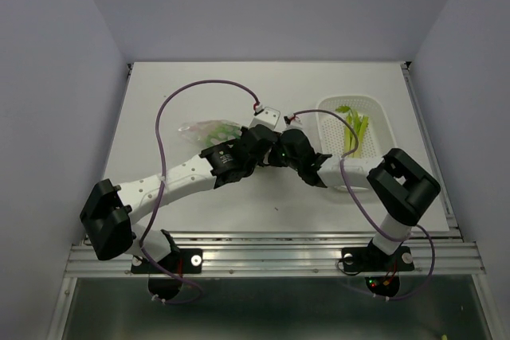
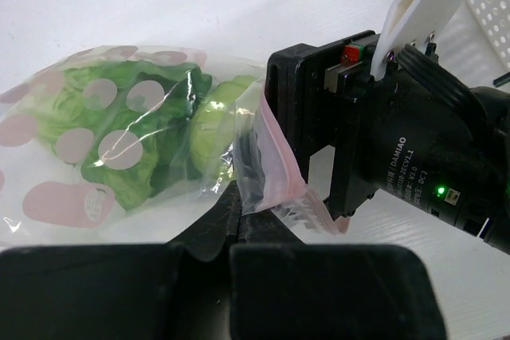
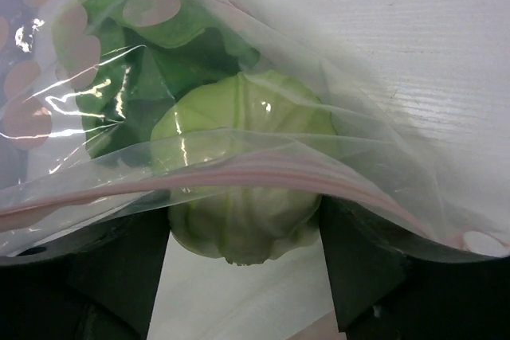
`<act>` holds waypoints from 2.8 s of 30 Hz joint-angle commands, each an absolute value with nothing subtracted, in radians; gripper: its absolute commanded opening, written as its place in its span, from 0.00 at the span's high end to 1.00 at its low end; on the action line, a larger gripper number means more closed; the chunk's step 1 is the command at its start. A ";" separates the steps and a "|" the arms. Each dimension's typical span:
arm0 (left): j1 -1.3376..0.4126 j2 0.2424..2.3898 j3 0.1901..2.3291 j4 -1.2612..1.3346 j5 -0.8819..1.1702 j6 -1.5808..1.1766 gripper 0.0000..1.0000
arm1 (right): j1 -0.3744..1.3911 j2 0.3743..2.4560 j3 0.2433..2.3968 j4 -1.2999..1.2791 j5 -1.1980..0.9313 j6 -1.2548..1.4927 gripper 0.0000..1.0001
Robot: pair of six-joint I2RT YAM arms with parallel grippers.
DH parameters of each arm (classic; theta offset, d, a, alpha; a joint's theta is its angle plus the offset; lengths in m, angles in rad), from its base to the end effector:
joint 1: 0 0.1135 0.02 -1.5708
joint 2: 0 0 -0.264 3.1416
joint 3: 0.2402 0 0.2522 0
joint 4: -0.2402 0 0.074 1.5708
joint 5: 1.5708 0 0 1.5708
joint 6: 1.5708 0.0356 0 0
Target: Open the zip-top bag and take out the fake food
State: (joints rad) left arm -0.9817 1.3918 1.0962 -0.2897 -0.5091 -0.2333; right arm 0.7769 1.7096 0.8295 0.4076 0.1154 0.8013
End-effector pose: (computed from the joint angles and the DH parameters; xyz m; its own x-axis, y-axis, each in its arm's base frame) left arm 0.1880 -0.2501 0.3013 -0.4143 0.2566 -0.8732 0.4158 0.9068 0.0693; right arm 0.2569 0.2468 0.1746 -0.6735 0.3384 -0.6572 -0.2006 0.7720 0.6031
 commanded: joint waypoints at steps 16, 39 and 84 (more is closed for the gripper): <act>-0.992 1.387 1.108 -0.276 -0.586 -0.272 1.00 | 0.796 1.502 0.824 0.273 0.166 0.746 0.72; -0.963 1.407 1.115 -0.301 -0.607 -0.298 1.00 | 0.787 1.212 0.888 -0.158 0.147 0.628 0.76; -0.963 1.396 1.114 -0.291 -0.571 -0.288 1.00 | 0.095 1.112 0.824 -0.653 0.508 0.600 0.02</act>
